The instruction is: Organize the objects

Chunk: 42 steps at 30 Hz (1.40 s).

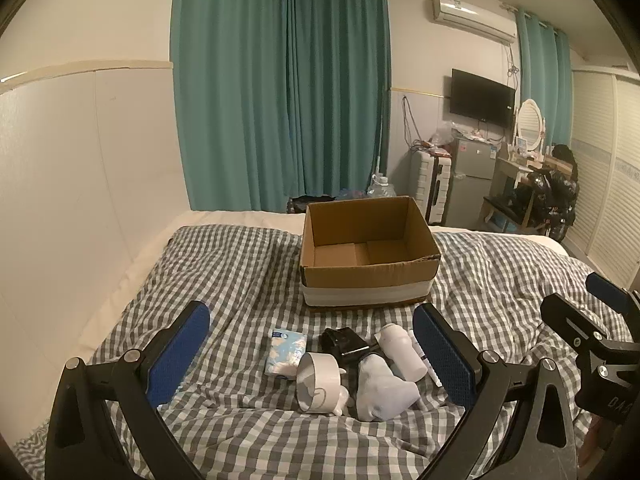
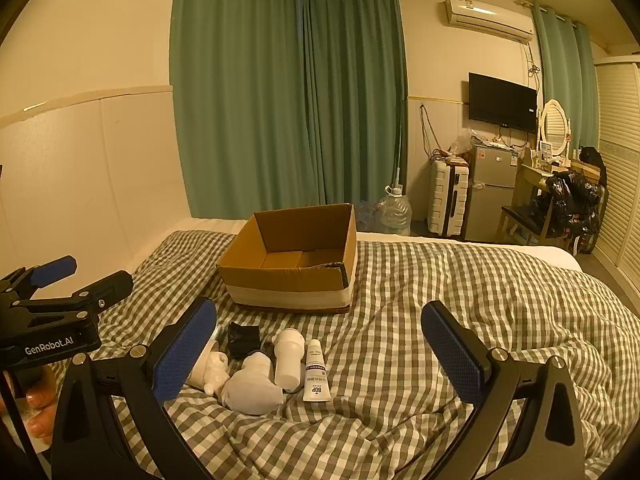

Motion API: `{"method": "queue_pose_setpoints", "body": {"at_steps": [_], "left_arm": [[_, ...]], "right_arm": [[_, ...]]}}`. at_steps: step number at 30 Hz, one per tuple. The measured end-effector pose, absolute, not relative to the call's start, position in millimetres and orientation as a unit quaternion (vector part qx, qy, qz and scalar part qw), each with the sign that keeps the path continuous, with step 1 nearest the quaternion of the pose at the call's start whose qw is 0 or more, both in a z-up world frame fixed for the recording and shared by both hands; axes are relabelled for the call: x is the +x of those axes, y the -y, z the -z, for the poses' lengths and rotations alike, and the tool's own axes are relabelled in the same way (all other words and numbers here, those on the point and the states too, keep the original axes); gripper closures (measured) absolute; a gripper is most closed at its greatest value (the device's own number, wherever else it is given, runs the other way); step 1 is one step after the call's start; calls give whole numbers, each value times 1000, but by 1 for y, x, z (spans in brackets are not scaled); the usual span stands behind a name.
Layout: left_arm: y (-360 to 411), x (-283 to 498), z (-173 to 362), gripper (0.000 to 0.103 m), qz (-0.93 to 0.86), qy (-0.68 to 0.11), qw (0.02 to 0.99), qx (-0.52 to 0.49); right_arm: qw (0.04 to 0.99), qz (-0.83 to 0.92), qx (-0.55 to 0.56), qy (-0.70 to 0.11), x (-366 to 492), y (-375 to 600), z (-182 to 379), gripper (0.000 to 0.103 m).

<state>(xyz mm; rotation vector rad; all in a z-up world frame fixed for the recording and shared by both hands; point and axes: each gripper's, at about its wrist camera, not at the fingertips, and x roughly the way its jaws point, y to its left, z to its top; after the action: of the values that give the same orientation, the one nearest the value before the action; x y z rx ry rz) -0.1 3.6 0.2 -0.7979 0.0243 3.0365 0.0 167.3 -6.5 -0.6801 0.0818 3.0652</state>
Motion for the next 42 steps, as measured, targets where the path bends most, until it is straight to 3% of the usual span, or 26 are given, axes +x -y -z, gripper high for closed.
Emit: {"method": "queue_pose_setpoints", "body": {"at_steps": [42], "left_arm": [[-9,0,5,0,-966,-29,25,-257]], "right_arm": [[-6,-974,-223,-23,-2,-166,8,0]]}}
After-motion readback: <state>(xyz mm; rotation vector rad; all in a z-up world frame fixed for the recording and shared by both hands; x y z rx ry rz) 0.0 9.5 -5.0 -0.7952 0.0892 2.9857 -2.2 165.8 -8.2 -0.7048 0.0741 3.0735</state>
